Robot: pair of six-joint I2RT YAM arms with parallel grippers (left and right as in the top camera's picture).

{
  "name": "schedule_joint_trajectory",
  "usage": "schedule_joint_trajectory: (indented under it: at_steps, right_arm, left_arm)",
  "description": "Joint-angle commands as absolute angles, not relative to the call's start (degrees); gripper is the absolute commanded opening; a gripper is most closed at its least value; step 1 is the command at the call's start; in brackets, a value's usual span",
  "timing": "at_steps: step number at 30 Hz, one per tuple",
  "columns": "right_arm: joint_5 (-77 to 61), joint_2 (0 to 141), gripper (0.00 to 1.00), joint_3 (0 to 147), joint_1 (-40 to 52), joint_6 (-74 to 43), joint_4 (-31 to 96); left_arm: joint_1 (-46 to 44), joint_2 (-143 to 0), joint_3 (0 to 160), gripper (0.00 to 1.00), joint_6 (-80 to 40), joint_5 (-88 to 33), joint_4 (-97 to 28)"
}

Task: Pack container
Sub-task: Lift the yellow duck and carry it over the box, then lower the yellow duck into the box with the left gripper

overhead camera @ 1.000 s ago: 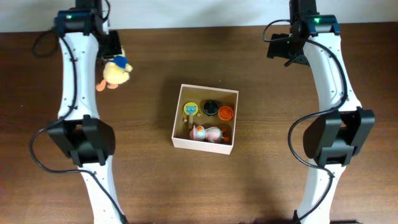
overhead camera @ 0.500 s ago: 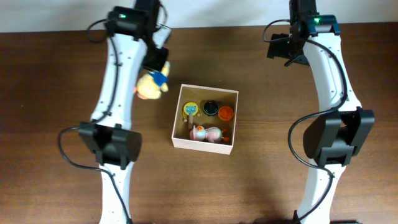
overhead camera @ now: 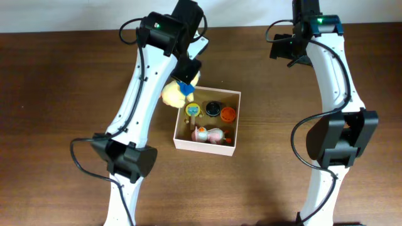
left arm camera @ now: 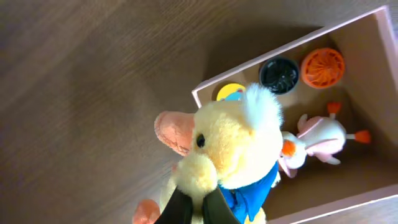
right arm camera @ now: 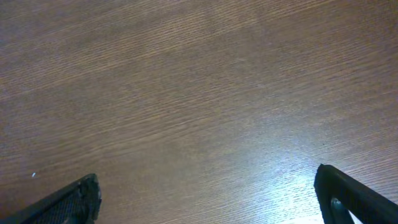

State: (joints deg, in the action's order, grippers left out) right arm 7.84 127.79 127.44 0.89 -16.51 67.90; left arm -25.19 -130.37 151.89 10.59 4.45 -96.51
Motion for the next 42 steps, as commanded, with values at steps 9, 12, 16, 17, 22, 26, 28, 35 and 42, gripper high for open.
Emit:
schedule_joint_trajectory:
  at_steps: [9,12,16,17,22,26,28,35,42]
  right_arm:
    - [7.9,128.0,0.99,127.2,0.7,-17.0,67.9]
    - [7.9,128.0,0.99,127.2,0.7,-17.0,67.9]
    - [7.9,128.0,0.99,127.2,0.7,-17.0,67.9]
    - [7.9,128.0,0.99,127.2,0.7,-17.0,67.9]
    - [7.9,128.0,0.99,127.2,0.7,-17.0,67.9]
    - [7.9,128.0,0.99,127.2,0.7,-17.0,67.9]
    - [7.9,128.0,0.99,127.2,0.7,-17.0,67.9]
    - [7.9,128.0,0.99,127.2,0.7,-17.0,67.9]
    - [7.9,128.0,0.99,127.2,0.7,-17.0,67.9]
  left_arm:
    - [-30.9,-125.4,153.1,0.02,14.8,2.6,-96.7]
    - [-33.6,-125.4,153.1,0.02,16.9,2.3,-96.5]
    - [-34.5,-125.6,152.9,0.02,17.9,2.3,-96.3]
    - [-34.5,-125.6,152.8,0.02,17.9,2.3,-96.5]
    - [-34.5,-125.7,150.3,0.02,17.9,2.0,-95.9]
    - [-34.5,-125.7,145.2,0.02,17.9,-0.3,-93.5]
    - [-34.5,-125.7,142.3,0.02,17.9,-0.5,-92.1]
    - [-34.5,-125.7,134.1,0.02,19.0,-1.0,-88.2]
    - [-34.5,-125.7,127.3,0.02,19.9,-2.4,-84.2]
